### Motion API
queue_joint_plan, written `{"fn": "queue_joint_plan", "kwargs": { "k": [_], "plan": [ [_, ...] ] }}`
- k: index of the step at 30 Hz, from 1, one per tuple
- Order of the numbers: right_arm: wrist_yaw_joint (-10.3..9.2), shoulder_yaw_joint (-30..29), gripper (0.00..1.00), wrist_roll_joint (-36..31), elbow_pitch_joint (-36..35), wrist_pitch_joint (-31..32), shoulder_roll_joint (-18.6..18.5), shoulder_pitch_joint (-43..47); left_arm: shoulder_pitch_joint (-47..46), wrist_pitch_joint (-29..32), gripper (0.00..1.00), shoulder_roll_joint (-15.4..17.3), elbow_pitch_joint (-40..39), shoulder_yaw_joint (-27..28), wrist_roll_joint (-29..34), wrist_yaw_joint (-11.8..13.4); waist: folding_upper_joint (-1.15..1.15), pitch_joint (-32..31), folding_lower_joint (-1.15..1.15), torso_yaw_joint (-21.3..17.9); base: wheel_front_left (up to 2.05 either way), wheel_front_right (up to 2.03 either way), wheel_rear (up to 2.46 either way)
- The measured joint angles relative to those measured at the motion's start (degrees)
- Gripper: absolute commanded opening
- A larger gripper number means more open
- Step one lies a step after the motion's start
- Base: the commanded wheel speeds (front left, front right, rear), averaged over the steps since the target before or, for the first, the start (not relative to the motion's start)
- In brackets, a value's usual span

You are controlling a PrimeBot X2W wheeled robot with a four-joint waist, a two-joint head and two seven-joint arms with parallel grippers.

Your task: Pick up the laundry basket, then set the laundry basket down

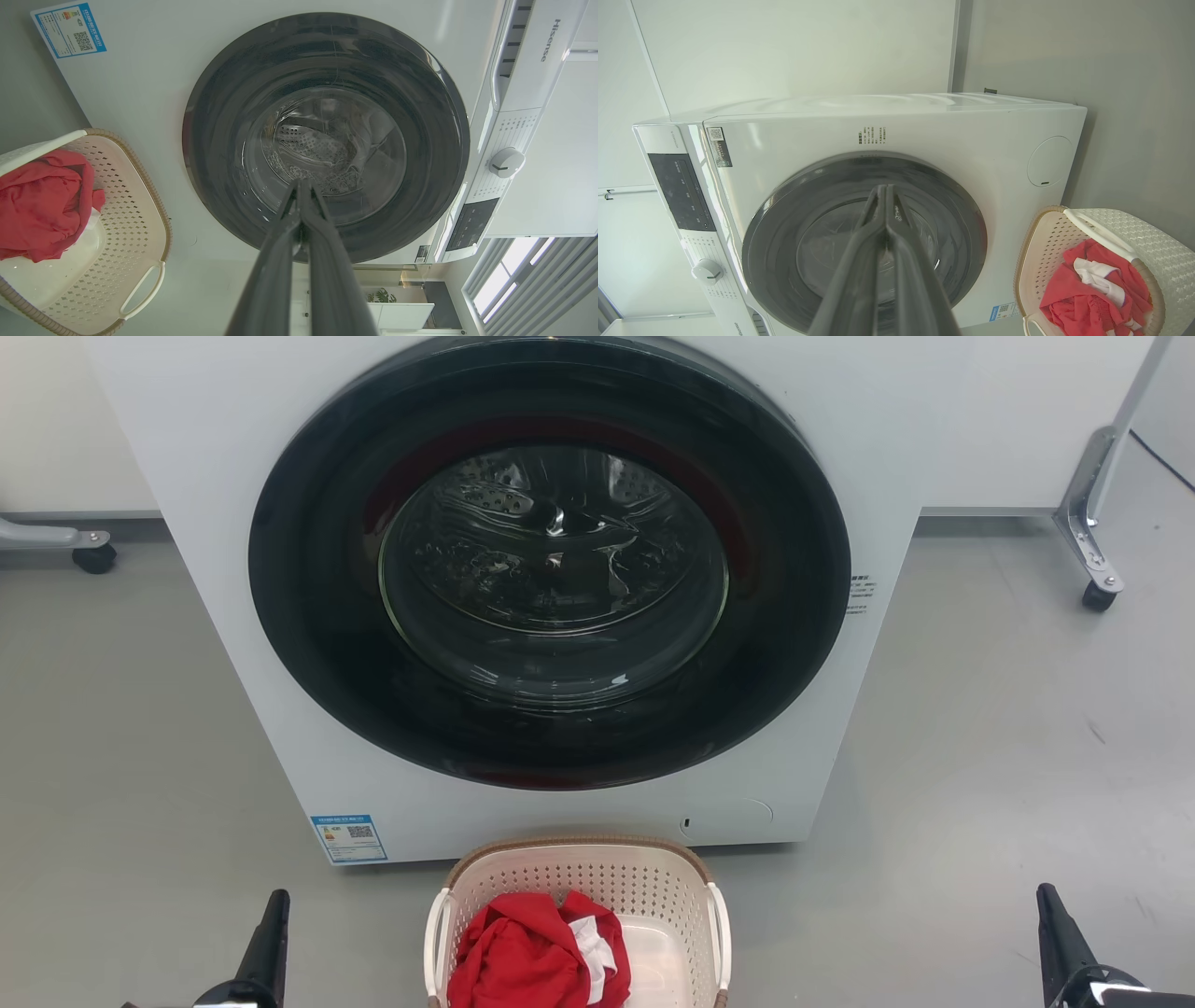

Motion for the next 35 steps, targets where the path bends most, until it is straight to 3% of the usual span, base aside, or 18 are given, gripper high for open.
{"fn": "queue_joint_plan", "kwargs": {
  "k": [35],
  "plan": [
    [0.00,0.0,0.00,0.0,0.0,0.0,0.0,0.0,0.0,0.0,0.00,0.0,0.0,0.0,0.0,0.0,0.00,0.0,0.00,0.0,0.00,0.00,0.00]
  ]
}}
